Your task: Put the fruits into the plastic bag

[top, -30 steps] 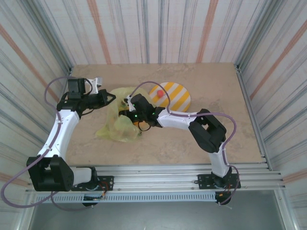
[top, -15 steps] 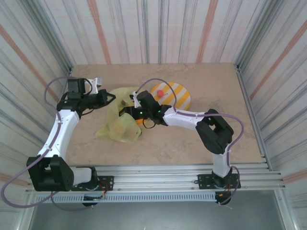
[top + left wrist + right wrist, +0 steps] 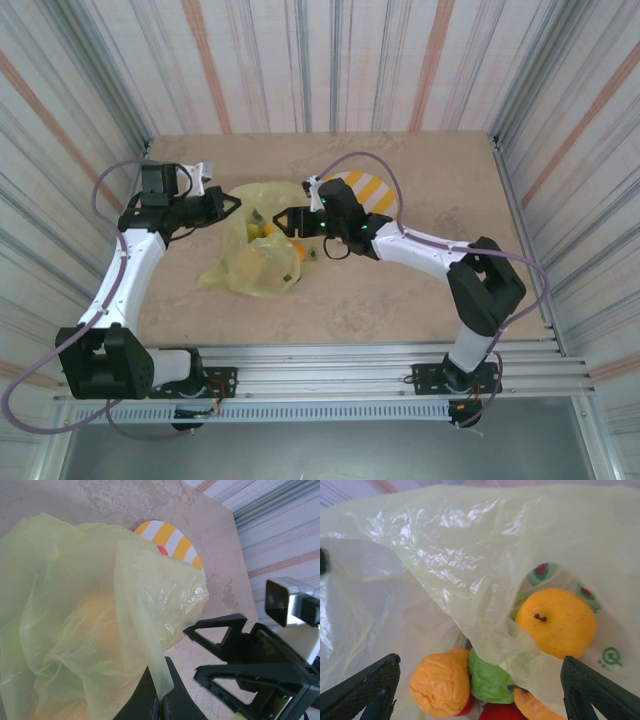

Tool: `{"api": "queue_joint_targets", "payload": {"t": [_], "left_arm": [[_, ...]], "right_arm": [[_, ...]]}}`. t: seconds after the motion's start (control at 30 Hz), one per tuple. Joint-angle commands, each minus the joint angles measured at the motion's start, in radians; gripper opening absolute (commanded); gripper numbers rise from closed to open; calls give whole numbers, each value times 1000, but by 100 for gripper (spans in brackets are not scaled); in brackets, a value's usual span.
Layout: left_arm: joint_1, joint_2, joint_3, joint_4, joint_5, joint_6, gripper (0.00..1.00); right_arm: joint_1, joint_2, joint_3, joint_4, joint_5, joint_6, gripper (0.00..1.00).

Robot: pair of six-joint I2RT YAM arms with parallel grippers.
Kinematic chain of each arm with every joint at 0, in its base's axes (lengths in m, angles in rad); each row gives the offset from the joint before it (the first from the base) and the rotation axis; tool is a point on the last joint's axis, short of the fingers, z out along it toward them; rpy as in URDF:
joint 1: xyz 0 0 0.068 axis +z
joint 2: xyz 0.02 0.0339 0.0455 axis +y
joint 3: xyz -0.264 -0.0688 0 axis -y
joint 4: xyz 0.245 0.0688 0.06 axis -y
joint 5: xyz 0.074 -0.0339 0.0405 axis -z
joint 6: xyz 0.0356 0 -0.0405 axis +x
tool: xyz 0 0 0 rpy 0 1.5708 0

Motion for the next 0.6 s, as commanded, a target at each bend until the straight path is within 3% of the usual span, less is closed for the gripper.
{"api": "queue_joint_targets", "payload": {"t": [0.0,0.37,0.57], "left_arm": [[10,-20,-11,6,9,-2,0],[9,-15,-9,4,10,-3,0],[10,-15,-9,4,9,-3,0]], "right_arm": [[-32,-68,-38,-7,41,-42,85],[-142,-169,-115,-14,105,-45,85],[-221,-113,-64,-147,176,-67,86]]}}
